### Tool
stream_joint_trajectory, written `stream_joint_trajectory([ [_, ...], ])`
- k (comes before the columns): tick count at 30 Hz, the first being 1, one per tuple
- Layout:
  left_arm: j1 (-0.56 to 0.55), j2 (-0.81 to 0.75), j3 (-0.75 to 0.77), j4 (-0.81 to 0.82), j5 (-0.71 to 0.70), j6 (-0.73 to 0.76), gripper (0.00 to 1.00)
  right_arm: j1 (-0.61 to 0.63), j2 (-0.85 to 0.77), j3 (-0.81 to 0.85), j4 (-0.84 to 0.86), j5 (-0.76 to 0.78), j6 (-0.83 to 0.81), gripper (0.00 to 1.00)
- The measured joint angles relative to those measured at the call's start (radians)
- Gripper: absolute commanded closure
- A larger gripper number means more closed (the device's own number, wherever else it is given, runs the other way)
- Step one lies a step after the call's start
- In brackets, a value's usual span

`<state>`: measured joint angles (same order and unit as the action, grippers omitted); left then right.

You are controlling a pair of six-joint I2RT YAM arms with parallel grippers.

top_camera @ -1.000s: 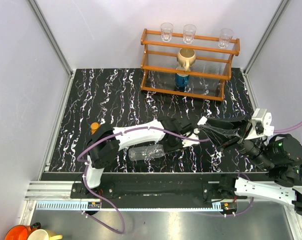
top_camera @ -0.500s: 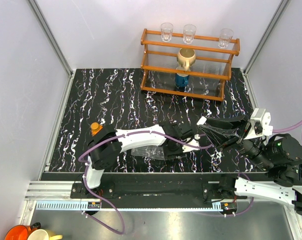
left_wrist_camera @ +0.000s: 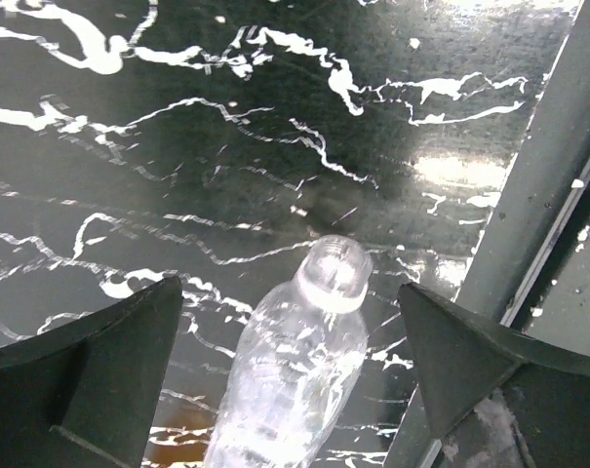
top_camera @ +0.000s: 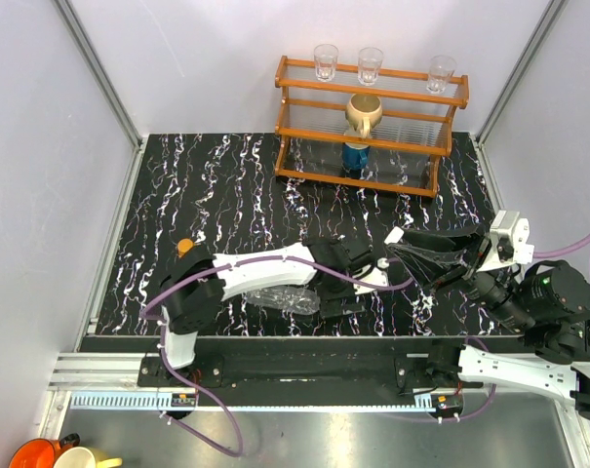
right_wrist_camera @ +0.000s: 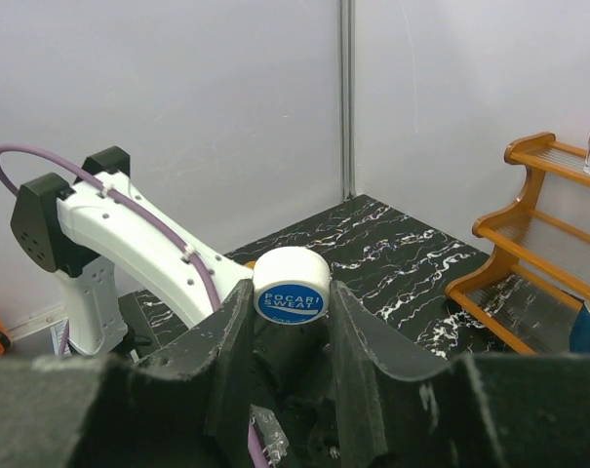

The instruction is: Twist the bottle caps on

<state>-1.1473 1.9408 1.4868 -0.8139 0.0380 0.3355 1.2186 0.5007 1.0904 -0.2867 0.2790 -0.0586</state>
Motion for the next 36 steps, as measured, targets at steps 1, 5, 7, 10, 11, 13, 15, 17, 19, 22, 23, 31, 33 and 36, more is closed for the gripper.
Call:
stream_joint_trajectory([
  [1, 0.000, -0.018, -0.005, 0.000, -0.010, -0.001, 0.01, 0.000, 0.000, 0.001, -0.001, 0.000, 0.001, 0.64],
  [5, 0.014, -0.126, -0.006, -0.009, -0.020, 0.013, 0.01, 0.000, 0.007, 0.016, -0.008, 0.000, 0.005, 0.63],
  [7, 0.035, -0.198, -0.007, -0.020, -0.011, 0.031, 0.01, 0.000, 0.013, 0.023, -0.010, 0.000, 0.005, 0.63],
  [10, 0.092, -0.315, -0.034, -0.039, 0.023, 0.084, 0.01, 0.000, 0.023, 0.029, -0.013, -0.001, 0.005, 0.63],
  [11, 0.110, -0.347, -0.050, -0.048, 0.037, 0.101, 0.01, 0.000, 0.026, 0.030, -0.013, -0.002, 0.005, 0.62],
  [13, 0.159, -0.423, -0.118, -0.067, 0.063, 0.153, 0.01, 0.000, 0.034, 0.030, -0.017, -0.002, 0.005, 0.62],
  [15, 0.206, -0.485, -0.216, -0.074, 0.084, 0.206, 0.01, 0.000, 0.042, 0.030, -0.019, -0.002, 0.004, 0.62],
  [17, 0.247, -0.525, -0.314, -0.095, 0.118, 0.266, 0.01, 0.000, 0.050, 0.030, -0.019, -0.002, 0.004, 0.62],
  [19, 0.281, -0.549, -0.403, -0.122, 0.162, 0.331, 0.01, 0.000, 0.060, 0.030, -0.019, -0.002, 0.004, 0.62],
  [22, 0.312, -0.568, -0.474, -0.167, 0.243, 0.415, 0.01, 0.000, 0.069, 0.032, -0.019, -0.002, 0.004, 0.62],
  [23, 0.318, -0.569, -0.478, -0.175, 0.265, 0.435, 0.01, 0.000, 0.073, 0.034, -0.020, -0.002, 0.004, 0.62],
  [31, 0.326, -0.563, -0.498, -0.118, 0.341, 0.500, 0.01, 0.000, 0.102, 0.049, -0.020, -0.003, 0.004, 0.62],
  [33, 0.326, -0.547, -0.498, -0.107, 0.352, 0.507, 0.01, 0.000, 0.104, 0.049, -0.020, -0.003, 0.004, 0.62],
  [36, 0.327, -0.498, -0.498, -0.088, 0.352, 0.508, 0.01, 0.000, 0.105, 0.049, -0.019, -0.003, 0.004, 0.62],
])
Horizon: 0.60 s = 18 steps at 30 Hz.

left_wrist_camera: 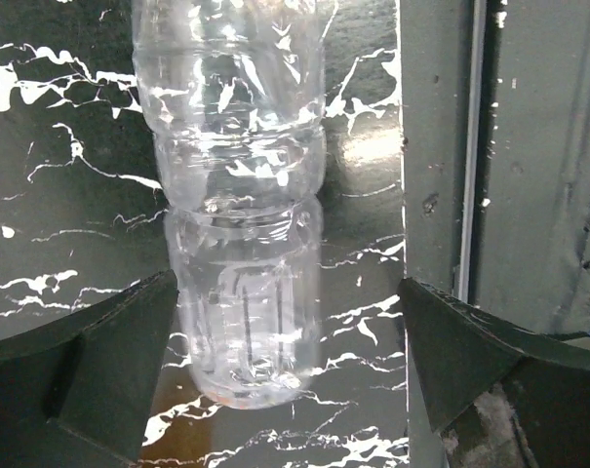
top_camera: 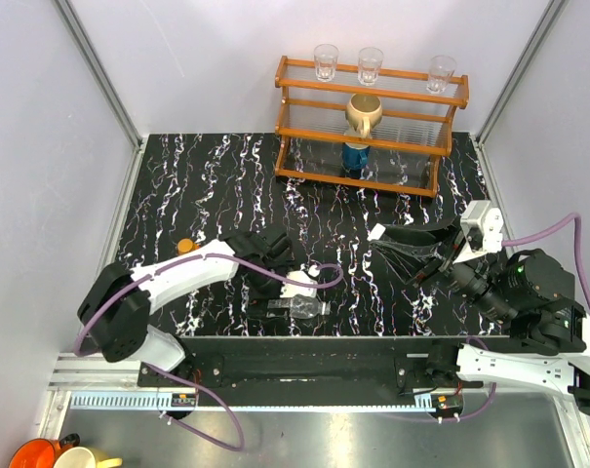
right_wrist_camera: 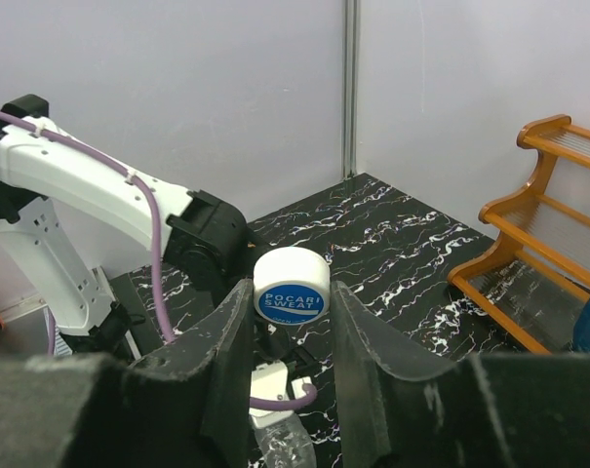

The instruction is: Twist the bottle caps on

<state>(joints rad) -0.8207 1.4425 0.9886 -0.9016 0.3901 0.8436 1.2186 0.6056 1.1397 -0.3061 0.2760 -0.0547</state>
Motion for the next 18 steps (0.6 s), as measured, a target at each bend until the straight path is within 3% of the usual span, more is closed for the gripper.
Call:
stream_joint_trajectory([
  [8, 0.031, 0.145, 0.000, 0.071, -0.001, -0.006, 0.01, 0.000, 0.000, 0.003, -0.006, 0.000, 0.000, 0.61],
  [18, 0.048, 0.163, -0.015, 0.164, -0.064, -0.065, 0.04, 0.000, -0.001, 0.034, -0.032, -0.005, 0.004, 0.61],
])
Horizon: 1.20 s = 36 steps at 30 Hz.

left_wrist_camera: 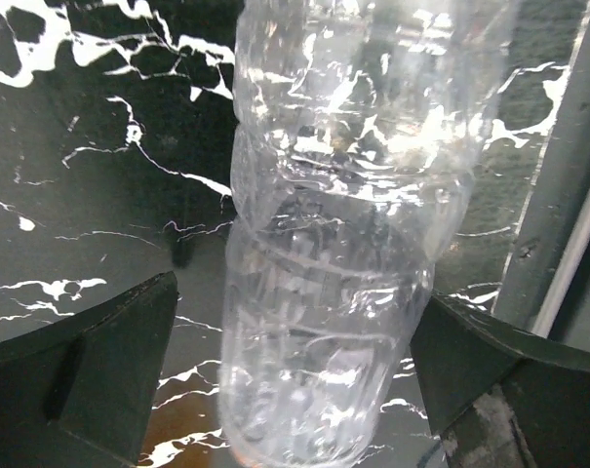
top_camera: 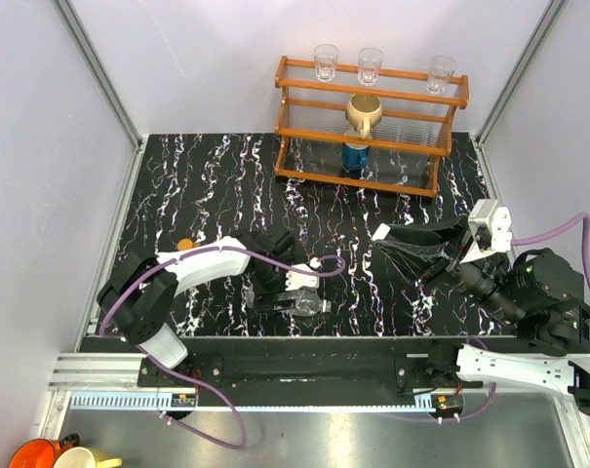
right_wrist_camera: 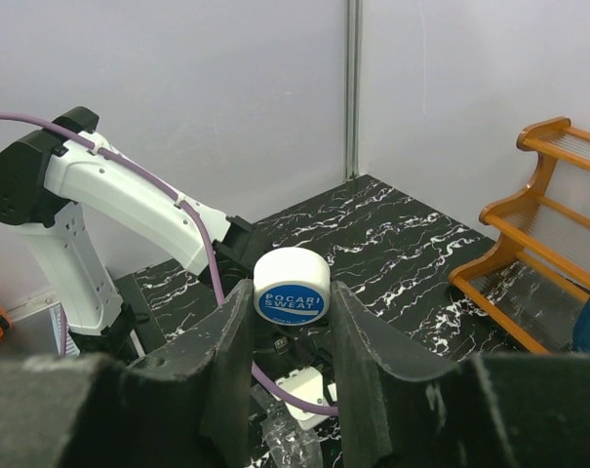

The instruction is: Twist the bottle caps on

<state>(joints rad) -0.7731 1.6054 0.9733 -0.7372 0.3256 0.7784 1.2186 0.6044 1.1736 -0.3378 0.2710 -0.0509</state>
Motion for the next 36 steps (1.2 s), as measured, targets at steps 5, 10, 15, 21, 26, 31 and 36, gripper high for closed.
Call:
stream_joint_trajectory([
  [5, -0.019, -0.004, -0.062, 0.060, -0.077, -0.040, 0.12, 0.000, 0.000, 0.000, -0.007, 0.000, 0.007, 0.61],
  [10, -0.027, -0.043, -0.112, 0.119, -0.114, -0.067, 0.32, 0.000, 0.000, 0.000, -0.009, 0.000, 0.013, 0.62],
  [15, -0.031, -0.089, -0.154, 0.148, -0.139, -0.078, 0.45, 0.000, 0.000, 0.000, -0.012, 0.000, 0.019, 0.61],
  [21, -0.033, -0.227, -0.177, 0.126, -0.161, -0.080, 0.48, 0.000, 0.014, 0.018, -0.051, -0.003, 0.037, 0.62],
  [26, -0.042, -0.426, -0.049, -0.045, -0.173, -0.088, 0.47, 0.000, 0.072, 0.063, -0.126, -0.057, 0.110, 0.63],
  [31, -0.038, -0.556, 0.233, -0.231, -0.165, -0.096, 0.44, 0.000, 0.135, 0.066, -0.223, -0.164, 0.216, 0.66],
  [36, -0.079, -0.634, 0.386, -0.454, -0.150, -0.087, 0.44, 0.001, 0.179, 0.067, -0.287, -0.277, 0.282, 0.65],
])
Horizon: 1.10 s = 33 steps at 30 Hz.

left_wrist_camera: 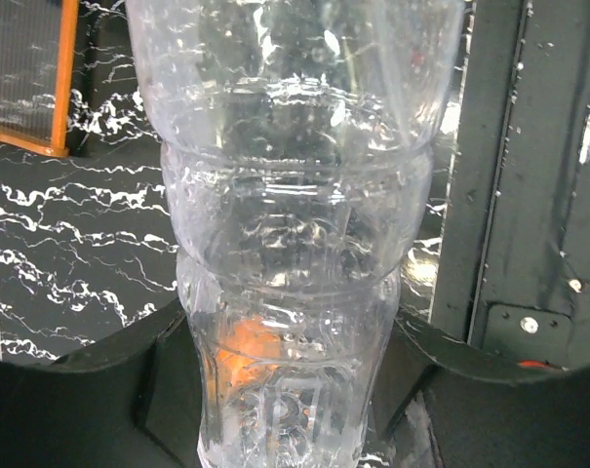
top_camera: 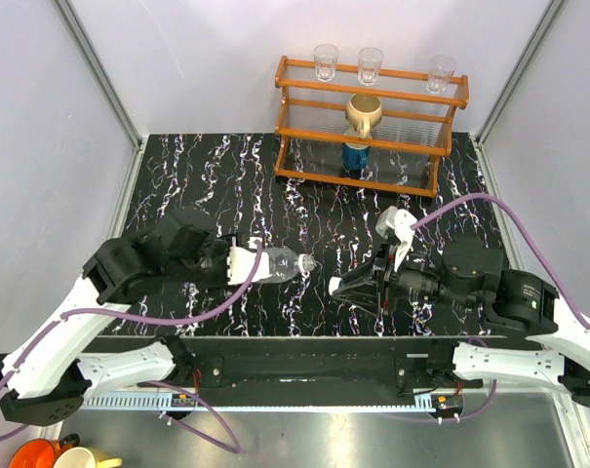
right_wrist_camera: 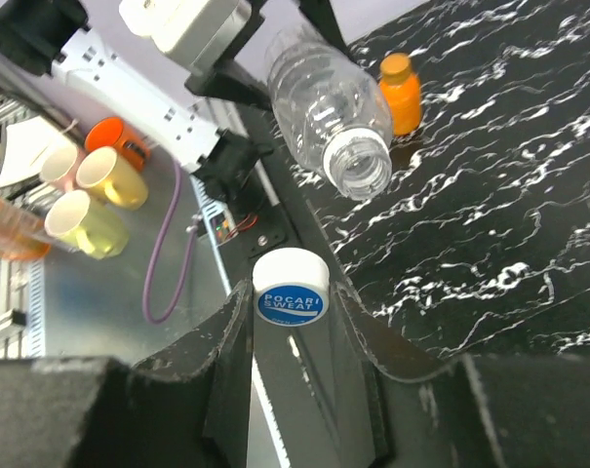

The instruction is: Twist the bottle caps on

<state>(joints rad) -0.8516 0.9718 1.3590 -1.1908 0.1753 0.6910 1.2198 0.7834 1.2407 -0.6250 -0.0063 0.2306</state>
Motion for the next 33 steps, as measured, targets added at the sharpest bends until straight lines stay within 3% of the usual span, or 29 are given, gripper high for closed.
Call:
stream_joint_trajectory([
  [6, -0.040, 0.003, 0.034, -0.120, 0.038, -0.005, 0.44, 0.002, 0.044, 0.066, -0.071, -0.109, 0.028, 0.61],
  [15, -0.059, 0.021, 0.106, -0.174, 0.087, -0.004, 0.46, -0.002, 0.163, 0.213, -0.110, -0.176, -0.005, 0.62],
  [18, -0.059, 0.024, 0.132, -0.162, 0.106, -0.020, 0.48, -0.056, 0.209, 0.246, -0.140, -0.214, -0.035, 0.58],
  [21, -0.058, 0.024, 0.134, -0.132, 0.118, -0.063, 0.46, -0.200, 0.278, 0.320, -0.188, -0.289, -0.061, 0.54],
  [25, -0.053, 0.025, 0.133, -0.094, 0.135, -0.105, 0.46, -0.351, 0.389, 0.505, -0.286, -0.415, -0.113, 0.58],
  [28, -0.053, 0.025, 0.133, -0.080, 0.135, -0.119, 0.46, -0.369, 0.442, 0.597, -0.339, -0.495, -0.151, 0.59],
  [33, -0.052, 0.025, 0.127, -0.061, 0.122, -0.124, 0.46, -0.370, 0.468, 0.609, -0.424, -0.601, -0.190, 0.64],
])
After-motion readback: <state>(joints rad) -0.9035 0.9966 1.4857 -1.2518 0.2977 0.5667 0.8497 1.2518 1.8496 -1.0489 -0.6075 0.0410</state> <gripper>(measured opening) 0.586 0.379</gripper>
